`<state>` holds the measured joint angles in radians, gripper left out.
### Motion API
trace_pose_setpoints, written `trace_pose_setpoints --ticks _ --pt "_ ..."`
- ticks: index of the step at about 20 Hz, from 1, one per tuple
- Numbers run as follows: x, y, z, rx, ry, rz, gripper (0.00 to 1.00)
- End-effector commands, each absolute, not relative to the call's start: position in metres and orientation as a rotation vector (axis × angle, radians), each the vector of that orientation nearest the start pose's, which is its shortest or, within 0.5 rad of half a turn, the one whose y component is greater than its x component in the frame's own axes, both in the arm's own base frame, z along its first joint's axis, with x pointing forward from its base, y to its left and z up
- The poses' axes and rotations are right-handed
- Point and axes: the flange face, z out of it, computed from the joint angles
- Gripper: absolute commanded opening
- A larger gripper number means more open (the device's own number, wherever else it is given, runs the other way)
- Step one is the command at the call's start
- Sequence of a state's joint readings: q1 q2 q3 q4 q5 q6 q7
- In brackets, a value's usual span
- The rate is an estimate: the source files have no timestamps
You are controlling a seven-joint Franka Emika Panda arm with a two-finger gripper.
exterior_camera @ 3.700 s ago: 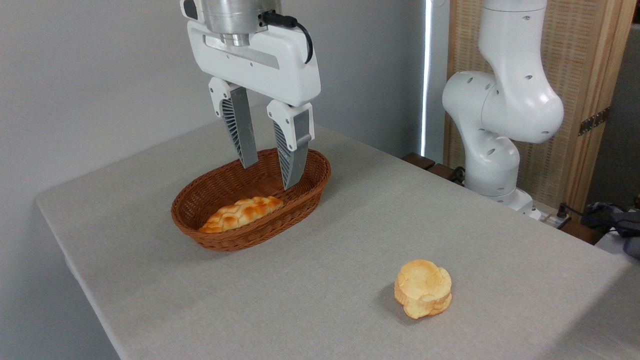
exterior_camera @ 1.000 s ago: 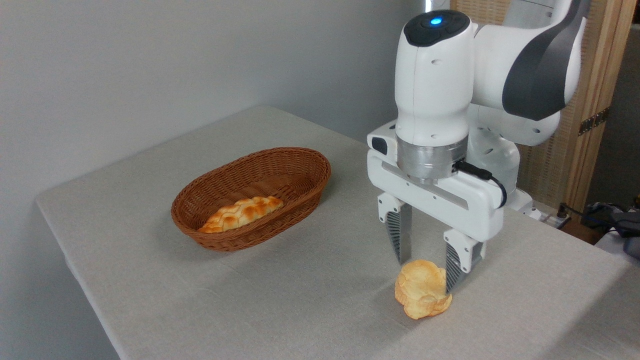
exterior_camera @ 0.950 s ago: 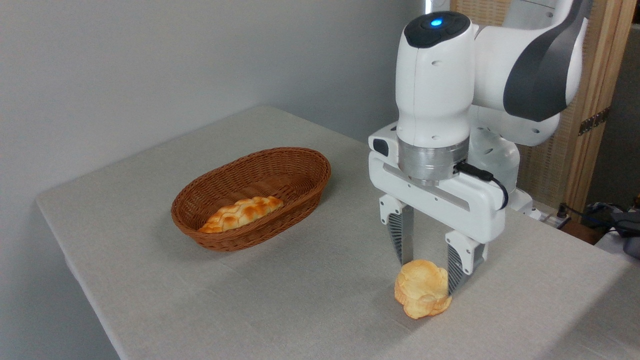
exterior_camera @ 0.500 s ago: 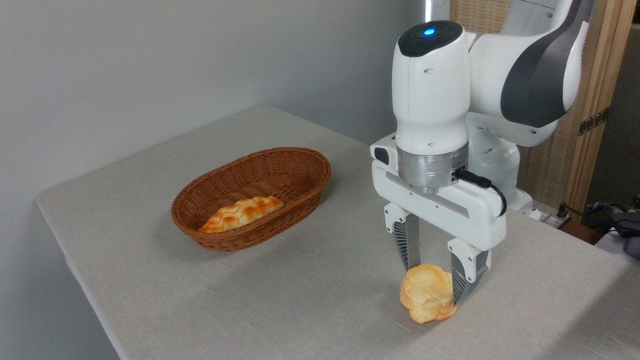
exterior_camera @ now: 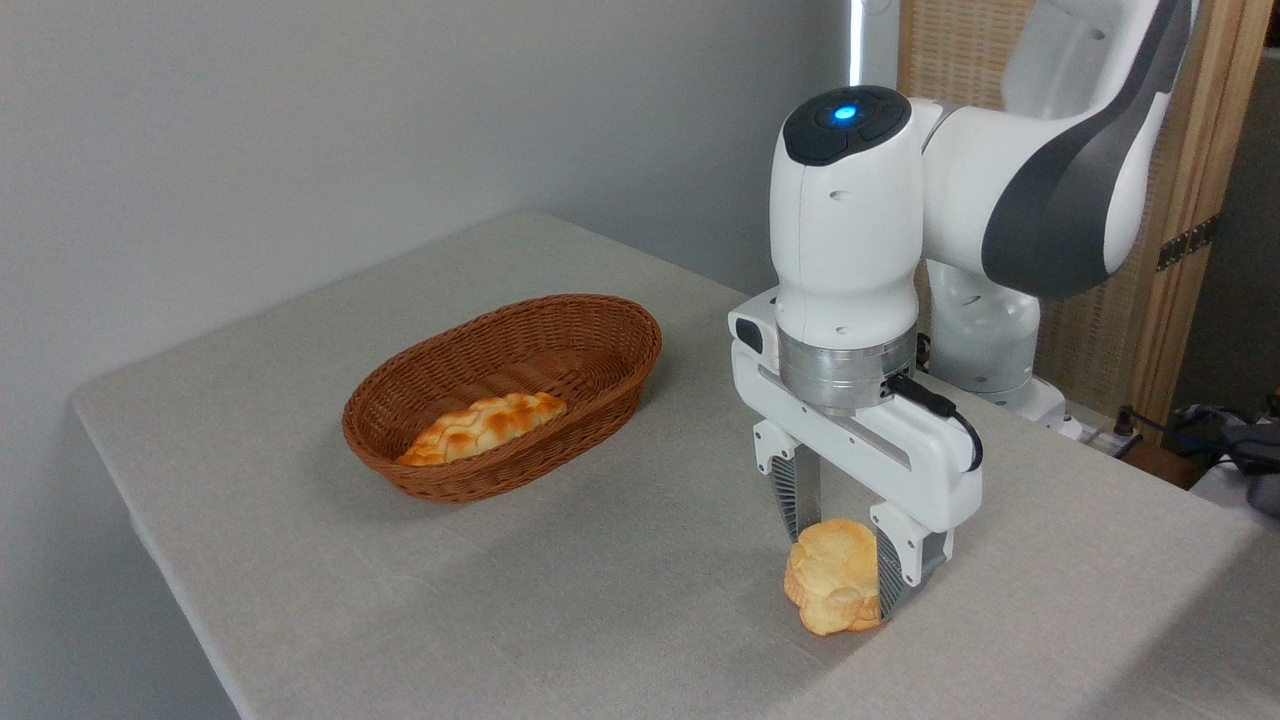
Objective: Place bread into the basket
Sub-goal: 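Lift the held roll and carry it over the wicker basket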
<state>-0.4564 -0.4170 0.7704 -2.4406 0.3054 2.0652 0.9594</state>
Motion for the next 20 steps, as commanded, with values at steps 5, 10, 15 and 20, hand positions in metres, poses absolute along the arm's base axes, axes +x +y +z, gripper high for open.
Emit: trace_pose_setpoints --ticks 5,10,15,20 --pt "0.430 0.140 0.400 -2.847 1.325 0.149 0.45" --pt "0.435 0.131 0.395 -2.831 1.365 0.266 0.45" --pt "0.439 0.132 0.404 -2.830 1.359 0.252 0.45" --pt "0.453 0.118 0.444 -3.005 1.292 0.144 0.45"
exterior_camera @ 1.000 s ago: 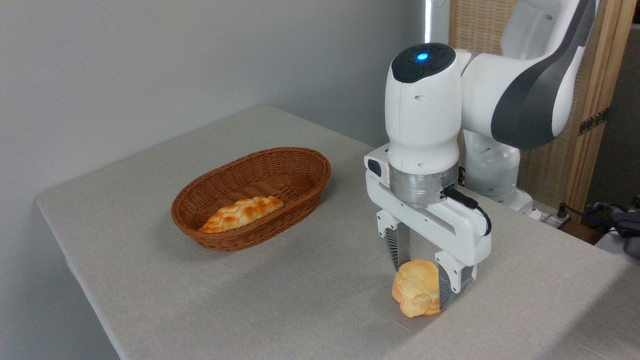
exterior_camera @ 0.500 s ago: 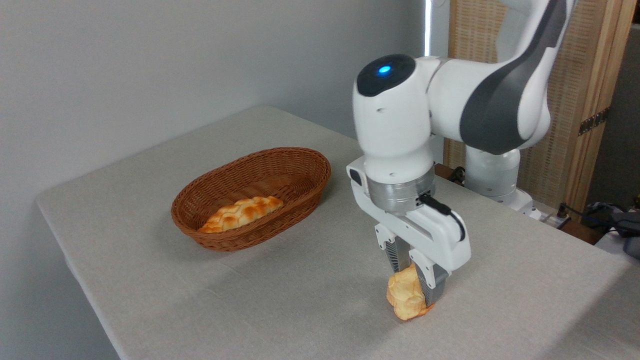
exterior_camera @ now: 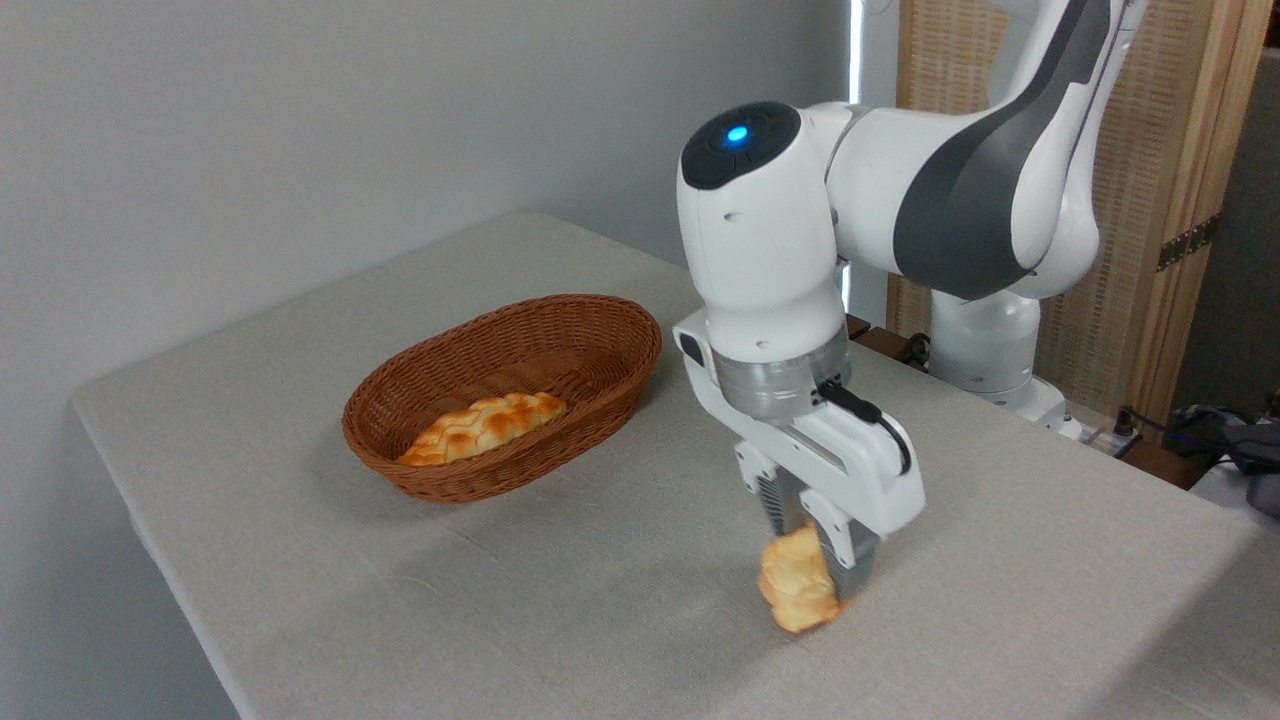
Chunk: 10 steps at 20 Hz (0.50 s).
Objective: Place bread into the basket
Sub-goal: 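Lift the held roll and carry it over the wicker basket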
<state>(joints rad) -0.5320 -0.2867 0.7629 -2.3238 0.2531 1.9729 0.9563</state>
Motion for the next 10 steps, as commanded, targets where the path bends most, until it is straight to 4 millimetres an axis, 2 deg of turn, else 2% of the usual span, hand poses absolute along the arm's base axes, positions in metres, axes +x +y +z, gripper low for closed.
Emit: trace_pose_setpoints --ticks 1,4,6,7,8,9,10 --pt "0.458 0.113 0.464 -3.056 1.281 0.109 0.45" --pt "0.482 0.070 0.547 -3.144 1.223 -0.024 0.45" --pt "0.493 0.031 0.579 -3.215 1.169 -0.065 0.45" --pt "0.494 0.013 0.583 -3.236 1.137 -0.049 0.47" --pt "0.494 -0.014 0.587 -3.223 1.138 -0.033 0.51" --pt "0.493 -0.043 0.585 -3.200 1.157 0.004 0.56" --pt "0.494 -0.068 0.581 -3.180 1.170 0.041 0.56"
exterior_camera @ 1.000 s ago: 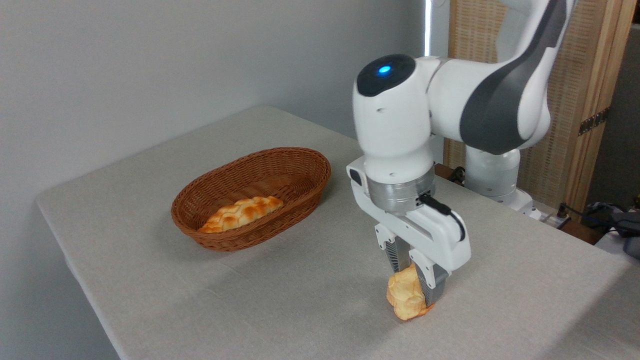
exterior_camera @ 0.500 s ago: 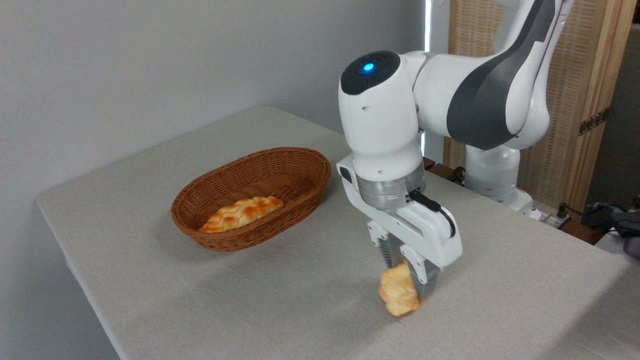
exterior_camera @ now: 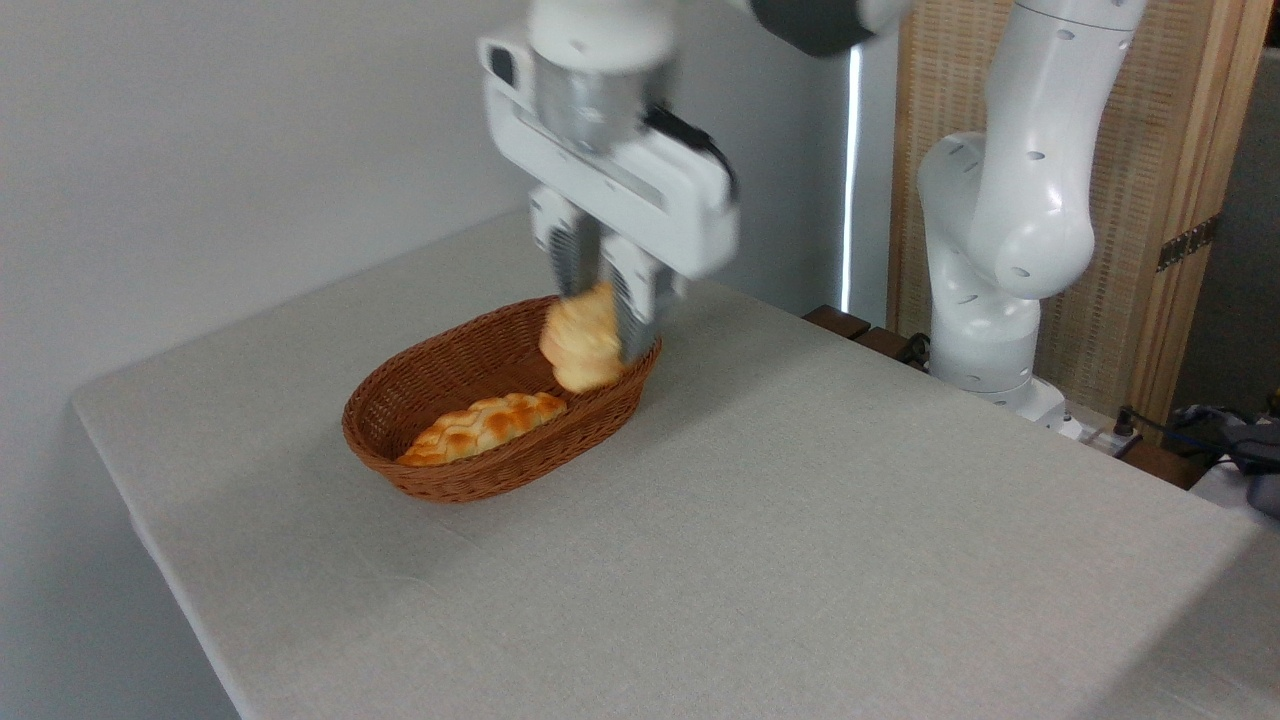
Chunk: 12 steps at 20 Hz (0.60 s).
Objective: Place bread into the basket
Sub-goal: 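Lift the held roll and carry it over the wicker basket, then lower the roll into the basket beside the pastry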
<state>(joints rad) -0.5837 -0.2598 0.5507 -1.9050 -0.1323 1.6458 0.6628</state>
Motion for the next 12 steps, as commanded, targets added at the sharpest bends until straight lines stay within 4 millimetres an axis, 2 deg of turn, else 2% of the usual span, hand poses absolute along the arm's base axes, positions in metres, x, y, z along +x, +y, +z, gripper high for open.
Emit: trace_pose_setpoints --ticks 1,2,4,6,7,8,10,12 --pt "0.494 -0.093 0.572 -3.165 1.175 0.087 0.56" --pt "0.496 -0.121 0.571 -3.140 1.182 0.109 0.55" --pt "0.495 -0.177 0.538 -3.082 1.210 0.230 0.55" --pt "0.496 -0.209 0.505 -3.035 1.254 0.325 0.55" --pt "0.495 -0.225 0.495 -3.018 1.282 0.338 0.56" --pt "0.495 -0.233 0.490 -3.015 1.289 0.327 0.64" --pt "0.495 -0.246 0.477 -2.998 1.307 0.341 1.00" --pt "0.494 -0.249 0.476 -2.997 1.306 0.339 1.00"
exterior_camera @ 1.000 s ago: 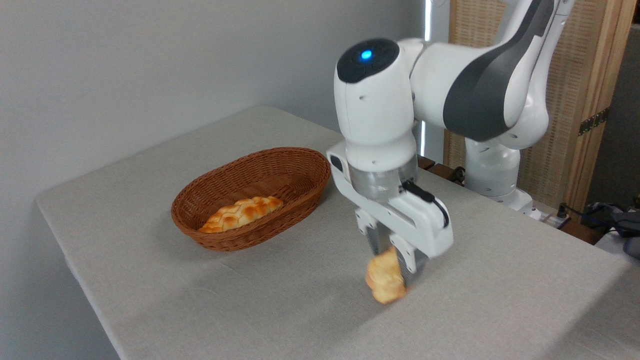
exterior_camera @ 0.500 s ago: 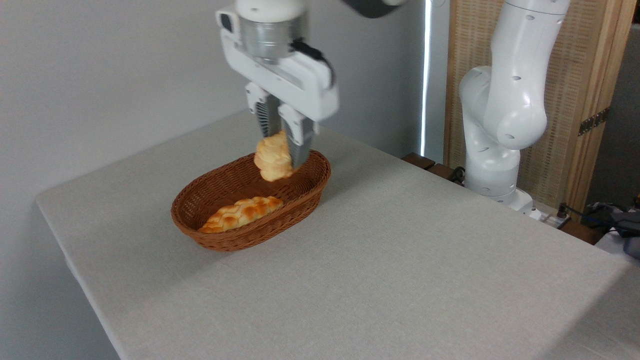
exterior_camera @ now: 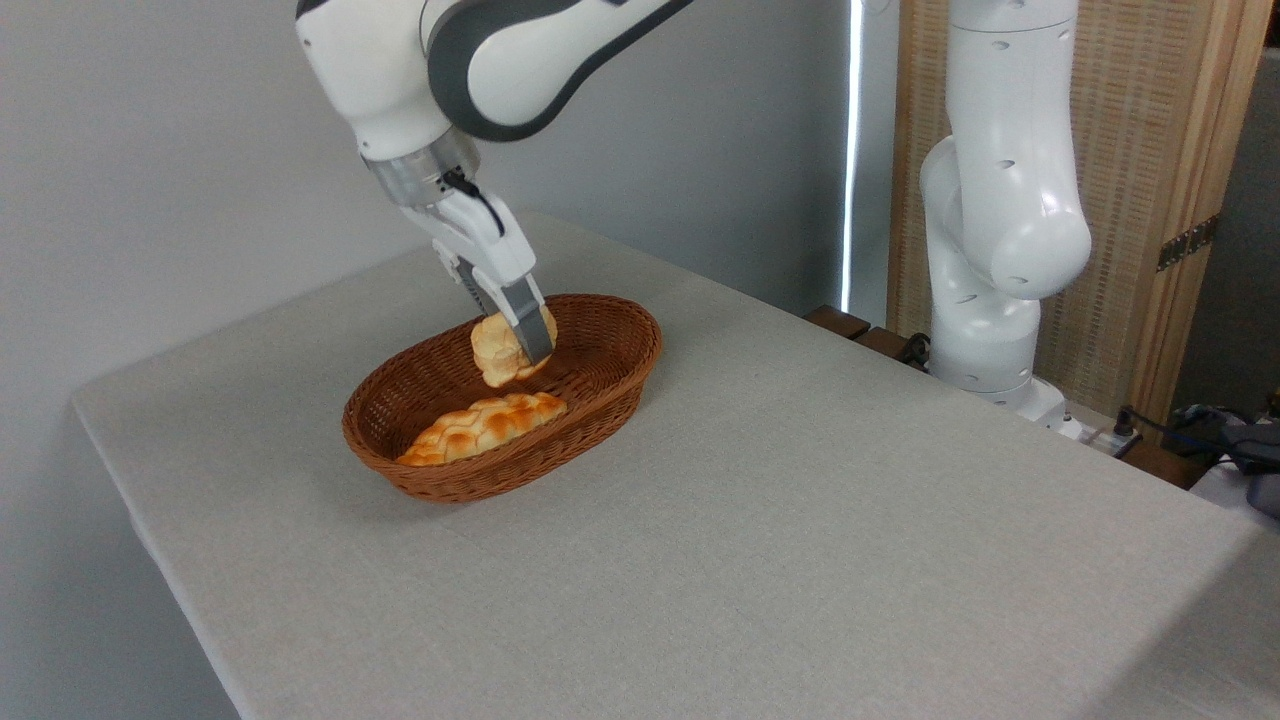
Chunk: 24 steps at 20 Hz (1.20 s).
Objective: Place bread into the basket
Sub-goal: 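Lower the roll into the basket beside the pastry, then open the gripper to release the roll and raise it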
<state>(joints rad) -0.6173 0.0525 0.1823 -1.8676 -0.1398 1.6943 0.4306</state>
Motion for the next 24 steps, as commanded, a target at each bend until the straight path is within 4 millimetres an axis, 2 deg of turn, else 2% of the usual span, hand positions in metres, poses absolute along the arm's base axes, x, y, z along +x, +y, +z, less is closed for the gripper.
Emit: trace_pose_setpoints --ticks 1,7,12,16,17,19,21,24 --pt "0.494 -0.251 0.474 -2.997 1.307 0.345 1.00" --pt "0.474 -0.288 0.466 -2.935 1.403 0.374 1.00" --pt "0.474 -0.292 0.465 -2.946 1.326 0.382 1.00" --pt "0.472 -0.296 0.472 -2.835 1.370 0.336 1.00" --pt "0.473 -0.301 0.480 -2.803 1.387 0.301 1.00" --pt "0.482 -0.305 0.508 -2.762 1.401 0.197 1.00" --pt "0.488 -0.295 0.523 -2.783 1.369 0.159 1.00" --pt "0.521 -0.254 0.559 -2.847 1.249 0.042 1.00"
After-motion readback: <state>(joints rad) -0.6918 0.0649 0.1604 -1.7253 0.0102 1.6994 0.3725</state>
